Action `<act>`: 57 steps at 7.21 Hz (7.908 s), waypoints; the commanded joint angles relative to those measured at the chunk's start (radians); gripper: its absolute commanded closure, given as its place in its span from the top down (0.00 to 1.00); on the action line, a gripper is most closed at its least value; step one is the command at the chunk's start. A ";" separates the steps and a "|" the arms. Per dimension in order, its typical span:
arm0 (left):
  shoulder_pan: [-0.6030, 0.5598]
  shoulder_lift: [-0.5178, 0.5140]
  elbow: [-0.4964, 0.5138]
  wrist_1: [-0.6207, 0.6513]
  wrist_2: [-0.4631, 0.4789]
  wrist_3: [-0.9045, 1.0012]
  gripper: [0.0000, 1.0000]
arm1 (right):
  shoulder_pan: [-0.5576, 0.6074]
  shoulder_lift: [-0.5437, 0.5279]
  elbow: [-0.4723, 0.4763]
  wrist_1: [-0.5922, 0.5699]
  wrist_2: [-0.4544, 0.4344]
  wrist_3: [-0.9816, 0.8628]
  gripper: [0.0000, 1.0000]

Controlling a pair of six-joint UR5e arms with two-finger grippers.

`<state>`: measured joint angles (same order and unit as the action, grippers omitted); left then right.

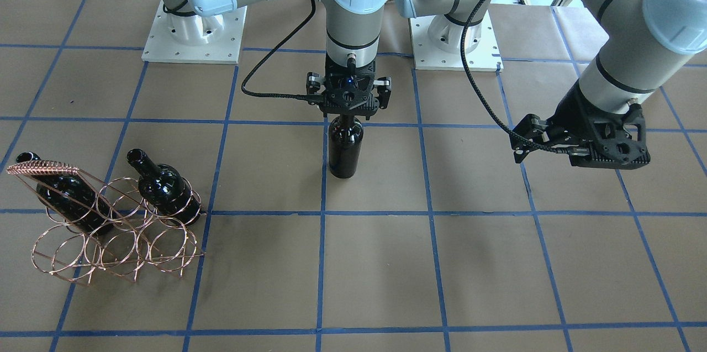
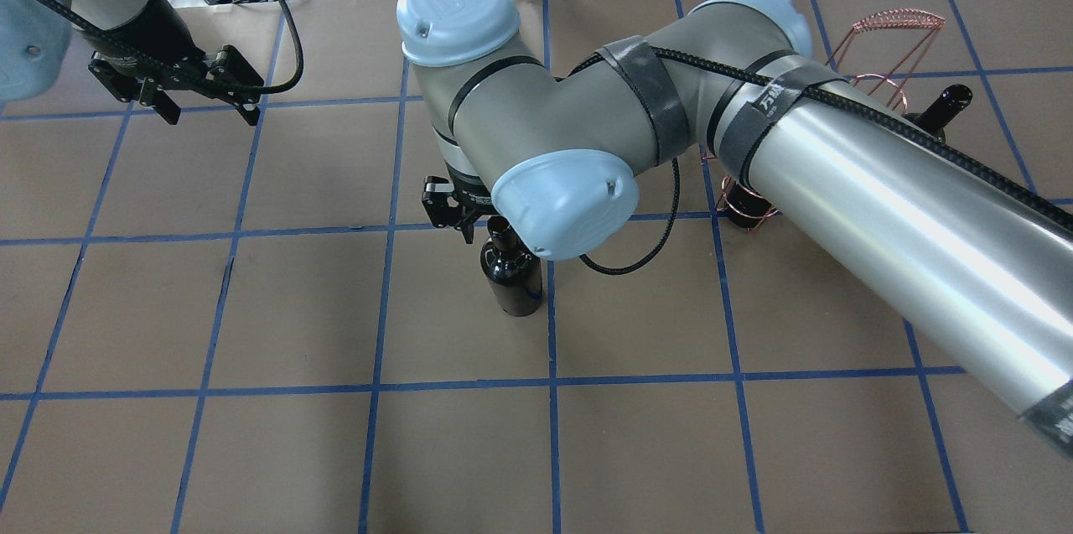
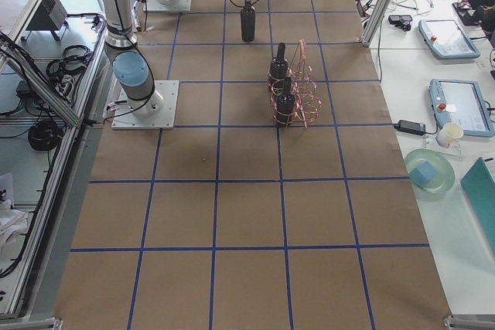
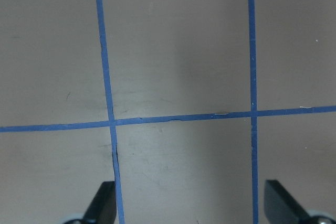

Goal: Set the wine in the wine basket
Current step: 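Move the right gripper over the standing bottle and grasp its neck, then lift the bottle with the right gripper and carry it above the rack, then lower the bottle into the empty rack slot beside the other bottles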

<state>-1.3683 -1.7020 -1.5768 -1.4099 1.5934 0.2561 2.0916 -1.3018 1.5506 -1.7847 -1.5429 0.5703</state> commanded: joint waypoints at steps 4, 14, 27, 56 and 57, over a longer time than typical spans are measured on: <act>0.000 0.001 0.000 0.000 -0.001 0.000 1.00 | -0.001 -0.002 0.002 0.002 0.019 -0.043 0.41; -0.087 0.041 0.006 0.000 -0.021 -0.142 1.00 | -0.458 -0.399 -0.017 0.418 -0.146 -0.623 0.00; -0.181 0.099 -0.015 -0.113 -0.018 -0.196 1.00 | -0.778 -0.153 -0.228 0.374 -0.028 -0.981 0.00; -0.204 0.119 -0.020 -0.110 -0.015 -0.198 1.00 | -0.768 -0.045 -0.057 0.153 -0.031 -0.968 0.00; -0.204 0.120 -0.020 -0.107 -0.010 -0.198 1.00 | -0.768 -0.044 -0.053 0.148 -0.029 -0.965 0.00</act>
<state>-1.5724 -1.5806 -1.5969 -1.5208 1.5799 0.0592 1.3233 -1.3524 1.4904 -1.6295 -1.5730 -0.3970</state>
